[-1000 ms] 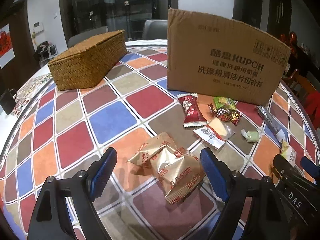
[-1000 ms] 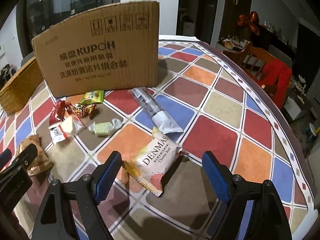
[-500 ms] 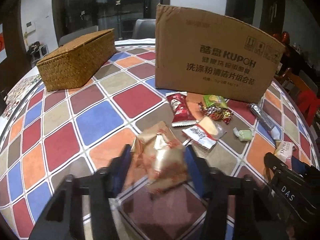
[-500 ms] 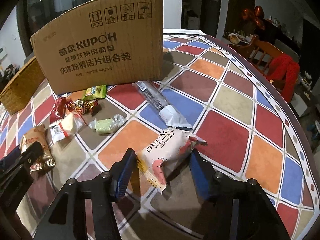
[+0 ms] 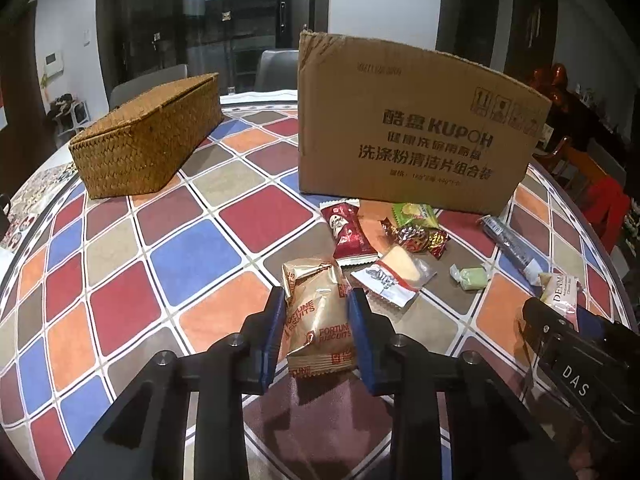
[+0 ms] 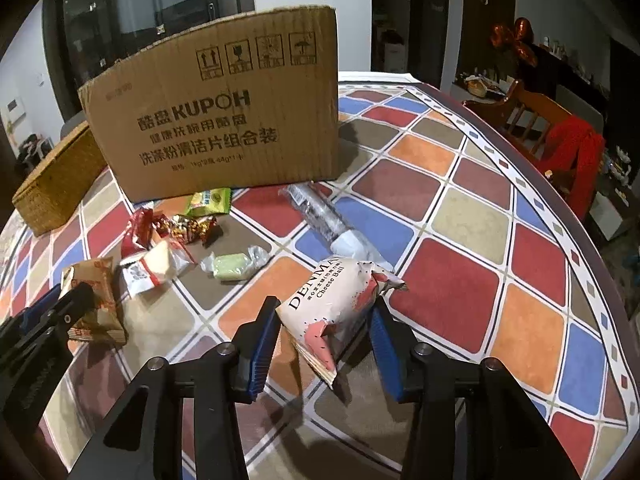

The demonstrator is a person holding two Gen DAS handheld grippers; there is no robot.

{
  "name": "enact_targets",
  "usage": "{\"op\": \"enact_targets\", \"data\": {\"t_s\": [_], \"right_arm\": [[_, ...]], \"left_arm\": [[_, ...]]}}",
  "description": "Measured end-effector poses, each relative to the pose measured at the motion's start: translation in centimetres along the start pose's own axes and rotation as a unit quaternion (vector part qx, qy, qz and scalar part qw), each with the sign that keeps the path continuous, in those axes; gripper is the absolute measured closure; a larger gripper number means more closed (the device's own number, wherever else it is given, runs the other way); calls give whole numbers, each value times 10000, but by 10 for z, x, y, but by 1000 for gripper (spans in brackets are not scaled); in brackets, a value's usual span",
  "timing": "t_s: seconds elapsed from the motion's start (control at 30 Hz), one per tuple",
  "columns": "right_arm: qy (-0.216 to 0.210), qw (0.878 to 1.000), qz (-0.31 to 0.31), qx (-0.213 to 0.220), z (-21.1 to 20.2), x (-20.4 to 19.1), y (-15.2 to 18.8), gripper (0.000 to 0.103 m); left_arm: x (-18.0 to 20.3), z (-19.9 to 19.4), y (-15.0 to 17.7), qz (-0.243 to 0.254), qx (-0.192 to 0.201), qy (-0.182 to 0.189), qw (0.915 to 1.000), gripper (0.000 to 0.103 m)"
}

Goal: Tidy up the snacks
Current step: 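Grasp the tan cookie packet with the left tool while the right tool grasps the DENMA packet, then lift both packets and carry them toward the cardboard box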

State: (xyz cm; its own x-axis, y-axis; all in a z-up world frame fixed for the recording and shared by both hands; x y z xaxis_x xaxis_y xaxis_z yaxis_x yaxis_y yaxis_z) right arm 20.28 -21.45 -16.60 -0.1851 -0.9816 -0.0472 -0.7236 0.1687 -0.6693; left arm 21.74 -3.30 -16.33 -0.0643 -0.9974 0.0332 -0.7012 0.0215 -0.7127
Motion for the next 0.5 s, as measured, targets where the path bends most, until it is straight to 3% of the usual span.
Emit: {"op": "enact_targets", "data": {"t_s": [0.03,0.5], "right_arm": [[-14,10000,1,24,-2,0,-1,63],[-134,9994,-21,307,-27,-3,-11,63]], "left_arm": [[0,-1,-1,9,17,7,10000,73],[-1,-26,-11,8,297,81,9995,76]]}}
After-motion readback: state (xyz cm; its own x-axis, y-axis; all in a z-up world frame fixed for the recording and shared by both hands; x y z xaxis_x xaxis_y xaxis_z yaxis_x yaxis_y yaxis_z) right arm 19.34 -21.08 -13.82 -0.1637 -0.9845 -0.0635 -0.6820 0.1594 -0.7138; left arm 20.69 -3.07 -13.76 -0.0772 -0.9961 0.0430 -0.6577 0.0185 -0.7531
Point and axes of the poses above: each gripper's, at about its wrist camera, not at the fingertips, and z roughly the way its jaws point, x to its right, y to its underside, the point moved 4 cm from there along z, roughly the way its jaws point, and after that the axes turned 1 degree about x, right-handed, at the moved point
